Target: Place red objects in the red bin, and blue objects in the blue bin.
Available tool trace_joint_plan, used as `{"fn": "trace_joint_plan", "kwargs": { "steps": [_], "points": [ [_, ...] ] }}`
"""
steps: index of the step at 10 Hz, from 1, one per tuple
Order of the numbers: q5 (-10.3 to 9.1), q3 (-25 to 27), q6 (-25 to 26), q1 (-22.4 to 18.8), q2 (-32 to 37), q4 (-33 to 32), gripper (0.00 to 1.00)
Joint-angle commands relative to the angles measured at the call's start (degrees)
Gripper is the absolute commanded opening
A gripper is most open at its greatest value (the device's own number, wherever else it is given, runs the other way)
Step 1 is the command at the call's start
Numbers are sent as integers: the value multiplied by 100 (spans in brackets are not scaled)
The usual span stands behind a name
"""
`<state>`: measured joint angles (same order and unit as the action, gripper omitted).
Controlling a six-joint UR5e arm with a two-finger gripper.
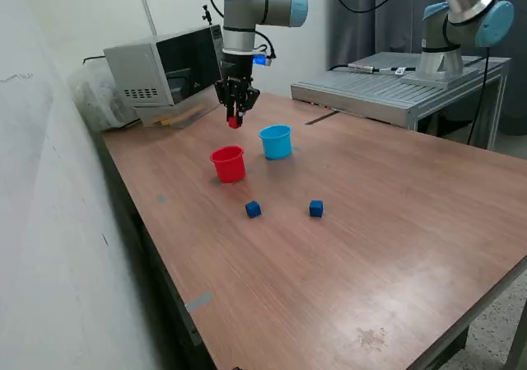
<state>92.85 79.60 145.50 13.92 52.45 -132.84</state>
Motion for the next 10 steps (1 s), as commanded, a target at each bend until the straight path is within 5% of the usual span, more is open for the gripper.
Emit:
{"fn": "trace_joint_plan", "kwargs": {
  "steps": [1,10],
  "points": [
    [-30,-383,66,40,-322,-93,0],
    [-12,-463,145,5,-622,-392,0]
  ]
}}
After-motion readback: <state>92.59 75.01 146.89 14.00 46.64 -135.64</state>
